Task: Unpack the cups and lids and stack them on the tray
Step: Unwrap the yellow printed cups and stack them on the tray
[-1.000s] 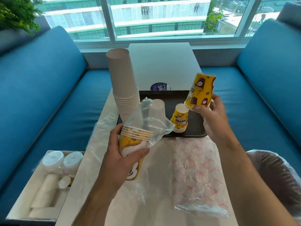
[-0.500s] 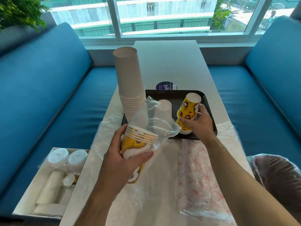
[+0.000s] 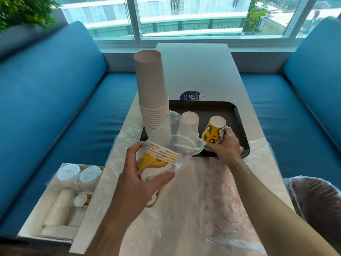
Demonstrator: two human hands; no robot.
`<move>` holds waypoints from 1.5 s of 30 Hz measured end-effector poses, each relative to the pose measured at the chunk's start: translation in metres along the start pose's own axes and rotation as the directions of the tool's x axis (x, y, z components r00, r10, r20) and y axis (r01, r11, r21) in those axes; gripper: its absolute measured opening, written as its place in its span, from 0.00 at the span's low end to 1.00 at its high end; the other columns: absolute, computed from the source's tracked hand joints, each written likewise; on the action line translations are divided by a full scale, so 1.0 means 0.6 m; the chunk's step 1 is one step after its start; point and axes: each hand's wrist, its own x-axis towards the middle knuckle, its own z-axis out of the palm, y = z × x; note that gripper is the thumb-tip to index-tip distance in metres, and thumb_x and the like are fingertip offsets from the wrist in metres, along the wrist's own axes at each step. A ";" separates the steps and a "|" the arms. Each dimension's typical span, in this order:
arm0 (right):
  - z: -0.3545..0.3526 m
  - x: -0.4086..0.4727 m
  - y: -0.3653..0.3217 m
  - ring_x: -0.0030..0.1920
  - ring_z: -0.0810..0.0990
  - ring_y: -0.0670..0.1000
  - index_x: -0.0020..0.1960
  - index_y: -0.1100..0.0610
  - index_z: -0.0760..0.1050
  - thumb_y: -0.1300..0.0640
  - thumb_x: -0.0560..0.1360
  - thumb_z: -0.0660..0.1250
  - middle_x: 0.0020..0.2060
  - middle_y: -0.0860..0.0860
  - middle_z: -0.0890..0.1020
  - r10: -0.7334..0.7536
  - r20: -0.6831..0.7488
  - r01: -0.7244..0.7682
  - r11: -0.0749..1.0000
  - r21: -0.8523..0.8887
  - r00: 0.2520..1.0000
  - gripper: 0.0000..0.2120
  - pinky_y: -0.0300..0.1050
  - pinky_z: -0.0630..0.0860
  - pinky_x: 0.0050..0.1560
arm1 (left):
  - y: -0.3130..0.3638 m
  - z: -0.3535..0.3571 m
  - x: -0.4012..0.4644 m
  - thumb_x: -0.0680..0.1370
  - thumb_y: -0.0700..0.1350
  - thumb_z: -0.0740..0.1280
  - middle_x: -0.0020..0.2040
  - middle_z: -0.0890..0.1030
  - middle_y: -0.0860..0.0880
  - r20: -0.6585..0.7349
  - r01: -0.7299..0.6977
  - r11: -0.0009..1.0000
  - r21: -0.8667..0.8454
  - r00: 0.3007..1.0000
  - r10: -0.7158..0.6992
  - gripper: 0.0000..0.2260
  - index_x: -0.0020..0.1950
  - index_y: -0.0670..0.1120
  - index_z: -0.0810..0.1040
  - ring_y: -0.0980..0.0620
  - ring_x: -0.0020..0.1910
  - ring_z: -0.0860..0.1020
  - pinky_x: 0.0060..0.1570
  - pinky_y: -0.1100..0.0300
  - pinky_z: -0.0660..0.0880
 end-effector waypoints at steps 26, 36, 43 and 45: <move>-0.197 -0.153 -0.206 0.45 0.85 0.51 0.52 0.57 0.86 0.61 0.74 0.75 0.45 0.50 0.87 -0.618 0.670 0.462 0.775 0.431 0.412 0.07 0.39 0.79 0.48 | 0.021 0.038 -0.021 0.59 0.66 0.72 0.51 0.71 0.73 0.134 -0.129 0.980 0.153 0.985 0.109 0.37 0.62 0.76 0.57 0.67 0.48 0.78 0.38 0.76 0.74; -0.196 -0.160 -0.201 0.48 0.85 0.54 0.51 0.56 0.86 0.57 0.72 0.75 0.45 0.50 0.87 -0.638 0.631 0.426 0.768 0.477 0.443 0.08 0.47 0.82 0.53 | 0.026 0.033 -0.030 0.60 0.65 0.72 0.54 0.70 0.71 0.180 -0.085 0.986 0.142 0.982 0.059 0.35 0.60 0.76 0.57 0.64 0.50 0.77 0.37 0.79 0.73; -0.205 -0.168 -0.205 0.47 0.86 0.51 0.51 0.56 0.85 0.56 0.70 0.73 0.44 0.49 0.87 -0.620 0.649 0.340 0.785 0.519 0.441 0.10 0.39 0.80 0.51 | 0.019 0.023 -0.036 0.59 0.63 0.74 0.58 0.74 0.67 0.190 -0.055 0.997 0.062 0.981 0.042 0.37 0.62 0.76 0.58 0.59 0.55 0.79 0.50 0.68 0.79; -0.207 -0.171 -0.208 0.47 0.86 0.50 0.51 0.55 0.85 0.56 0.70 0.73 0.43 0.46 0.87 -0.606 0.666 0.357 0.795 0.491 0.434 0.10 0.38 0.80 0.50 | 0.020 0.022 -0.037 0.58 0.64 0.74 0.58 0.75 0.66 0.193 -0.043 0.998 0.045 0.981 0.034 0.37 0.61 0.76 0.59 0.59 0.54 0.79 0.50 0.66 0.80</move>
